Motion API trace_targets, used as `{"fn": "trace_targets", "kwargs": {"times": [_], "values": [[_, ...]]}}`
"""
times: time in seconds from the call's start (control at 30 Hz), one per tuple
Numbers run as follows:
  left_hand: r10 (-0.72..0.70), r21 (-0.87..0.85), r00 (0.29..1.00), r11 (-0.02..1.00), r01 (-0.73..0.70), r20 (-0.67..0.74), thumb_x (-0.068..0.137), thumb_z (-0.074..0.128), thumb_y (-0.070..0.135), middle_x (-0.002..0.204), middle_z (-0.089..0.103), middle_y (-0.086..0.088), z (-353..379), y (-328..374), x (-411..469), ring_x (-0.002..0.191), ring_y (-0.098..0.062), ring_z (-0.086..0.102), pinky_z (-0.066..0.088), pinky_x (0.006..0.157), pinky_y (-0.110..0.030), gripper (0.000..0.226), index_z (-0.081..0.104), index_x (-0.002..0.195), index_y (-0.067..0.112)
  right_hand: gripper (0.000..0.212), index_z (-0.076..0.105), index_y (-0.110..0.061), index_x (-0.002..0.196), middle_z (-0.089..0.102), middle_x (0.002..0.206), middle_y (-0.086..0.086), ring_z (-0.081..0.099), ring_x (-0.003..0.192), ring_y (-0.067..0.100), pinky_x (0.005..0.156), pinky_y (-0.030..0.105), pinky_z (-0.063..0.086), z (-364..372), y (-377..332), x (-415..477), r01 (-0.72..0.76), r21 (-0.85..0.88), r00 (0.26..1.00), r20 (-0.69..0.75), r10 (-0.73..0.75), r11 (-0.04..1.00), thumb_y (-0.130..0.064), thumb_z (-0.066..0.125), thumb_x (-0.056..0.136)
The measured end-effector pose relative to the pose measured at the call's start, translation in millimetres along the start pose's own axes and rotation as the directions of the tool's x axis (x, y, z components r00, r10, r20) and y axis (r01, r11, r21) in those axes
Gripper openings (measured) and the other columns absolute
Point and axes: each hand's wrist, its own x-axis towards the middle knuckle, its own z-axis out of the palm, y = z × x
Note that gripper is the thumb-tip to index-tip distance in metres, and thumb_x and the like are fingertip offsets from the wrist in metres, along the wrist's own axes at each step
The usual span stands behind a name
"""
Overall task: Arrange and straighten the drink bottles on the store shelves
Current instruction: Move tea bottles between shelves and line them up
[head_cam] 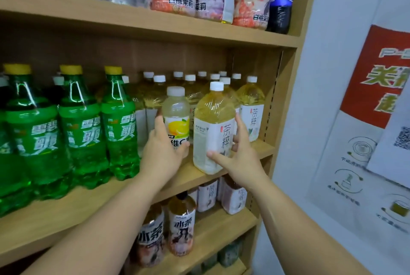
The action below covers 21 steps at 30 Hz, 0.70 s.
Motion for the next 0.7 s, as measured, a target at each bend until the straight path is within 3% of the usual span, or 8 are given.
{"fn": "trace_targets", "kwargs": {"times": [0.2,0.33,0.4,0.5,0.6,0.7], "values": [[-0.025,-0.024,0.997,0.999,0.023,-0.066,0.083,0.083,0.031,0.135,0.061,-0.001,3,5,-10,0.119,-0.025,0.061,0.053,0.097,-0.046,0.096,0.017,0.153,0.033,0.118,-0.005,-0.064,0.152,0.026,0.166,-0.016,0.033,0.15,0.013,0.119,0.051,0.037,-2,18,4,0.058,-0.004,0.997,0.052,-0.058,0.998,-0.045,0.086,0.078],[-0.018,0.008,0.994,1.0,0.019,-0.106,0.085,0.081,0.033,0.142,0.058,0.001,-16,1,-35,0.121,-0.026,0.061,0.053,0.096,-0.048,0.102,0.009,0.157,0.036,0.117,-0.008,-0.056,0.157,0.021,0.156,-0.027,0.025,0.146,0.001,0.123,0.04,0.029,-3,19,3,0.129,-0.045,0.989,0.078,-0.125,0.991,-0.038,0.082,0.085],[-0.005,0.036,0.993,0.999,0.009,-0.116,0.086,0.08,0.033,0.144,0.058,0.001,-28,-1,-48,0.121,-0.026,0.061,0.051,0.093,-0.041,0.105,0.005,0.16,0.033,0.116,-0.008,-0.054,0.157,0.031,0.155,-0.018,0.03,0.131,-0.003,0.112,0.029,0.031,2,15,3,0.135,-0.086,0.989,0.068,-0.13,0.987,-0.041,0.081,0.084],[0.014,0.054,0.99,0.999,-0.007,-0.138,0.087,0.079,0.033,0.141,0.059,0.003,-40,-4,-61,0.12,-0.025,0.061,0.05,0.088,-0.038,0.104,0.004,0.16,0.033,0.118,-0.011,-0.053,0.157,0.043,0.149,0.001,0.045,0.13,0.016,0.094,0.029,0.038,19,8,4,0.141,-0.181,0.99,0.018,-0.14,0.973,-0.049,0.08,0.082],[0.021,0.078,0.988,0.997,-0.009,-0.155,0.087,0.077,0.037,0.142,0.059,0.004,-47,-6,-68,0.121,-0.025,0.06,0.054,0.092,-0.046,0.105,0.002,0.16,0.035,0.118,-0.015,-0.052,0.156,0.049,0.137,0.004,0.054,0.118,0.021,0.085,0.029,0.044,37,7,9,0.16,-0.237,0.985,-0.022,-0.17,0.958,-0.056,0.078,0.082],[0.032,0.096,0.985,0.995,-0.017,-0.167,0.087,0.078,0.037,0.143,0.058,0.005,-52,-7,-72,0.122,-0.025,0.06,0.053,0.092,-0.044,0.107,0.0,0.16,0.035,0.118,-0.018,-0.051,0.155,0.049,0.13,0.004,0.057,0.108,0.021,0.076,0.033,0.048,50,7,18,0.156,-0.301,0.982,-0.055,-0.18,0.941,-0.061,0.075,0.083]]}}
